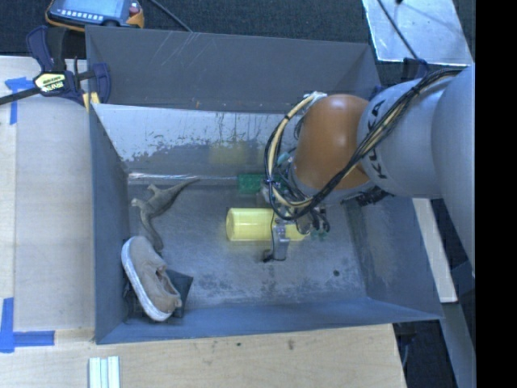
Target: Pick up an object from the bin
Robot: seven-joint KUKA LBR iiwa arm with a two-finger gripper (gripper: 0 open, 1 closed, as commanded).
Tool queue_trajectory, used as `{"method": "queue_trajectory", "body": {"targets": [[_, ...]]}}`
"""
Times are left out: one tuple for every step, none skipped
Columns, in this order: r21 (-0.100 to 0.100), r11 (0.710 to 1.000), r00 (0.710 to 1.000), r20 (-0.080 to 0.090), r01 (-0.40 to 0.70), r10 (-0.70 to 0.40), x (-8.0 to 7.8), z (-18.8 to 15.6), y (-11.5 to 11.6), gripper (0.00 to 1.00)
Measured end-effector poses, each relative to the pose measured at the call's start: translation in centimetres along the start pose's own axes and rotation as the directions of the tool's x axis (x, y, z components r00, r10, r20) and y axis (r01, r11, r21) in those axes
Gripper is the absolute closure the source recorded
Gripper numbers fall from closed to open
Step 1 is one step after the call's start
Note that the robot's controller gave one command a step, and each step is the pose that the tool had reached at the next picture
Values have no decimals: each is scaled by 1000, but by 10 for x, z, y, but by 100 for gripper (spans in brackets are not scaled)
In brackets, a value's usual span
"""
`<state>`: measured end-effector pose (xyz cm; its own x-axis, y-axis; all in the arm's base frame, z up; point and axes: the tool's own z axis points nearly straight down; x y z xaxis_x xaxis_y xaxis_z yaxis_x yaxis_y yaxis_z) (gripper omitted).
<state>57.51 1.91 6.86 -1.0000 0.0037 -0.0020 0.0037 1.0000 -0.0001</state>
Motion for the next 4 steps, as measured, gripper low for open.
{"method": "queue_trajectory", "body": {"targets": [[-1,1000,1000,4,-28,28,-2,-2,11,100],[-1,1000,1000,4,-28,28,-2,-2,11,100],[0,1000,1000,-2,-28,28,-1,-6,11,100],[0,1000,1000,-9,-28,28,1,-26,11,100]]}}
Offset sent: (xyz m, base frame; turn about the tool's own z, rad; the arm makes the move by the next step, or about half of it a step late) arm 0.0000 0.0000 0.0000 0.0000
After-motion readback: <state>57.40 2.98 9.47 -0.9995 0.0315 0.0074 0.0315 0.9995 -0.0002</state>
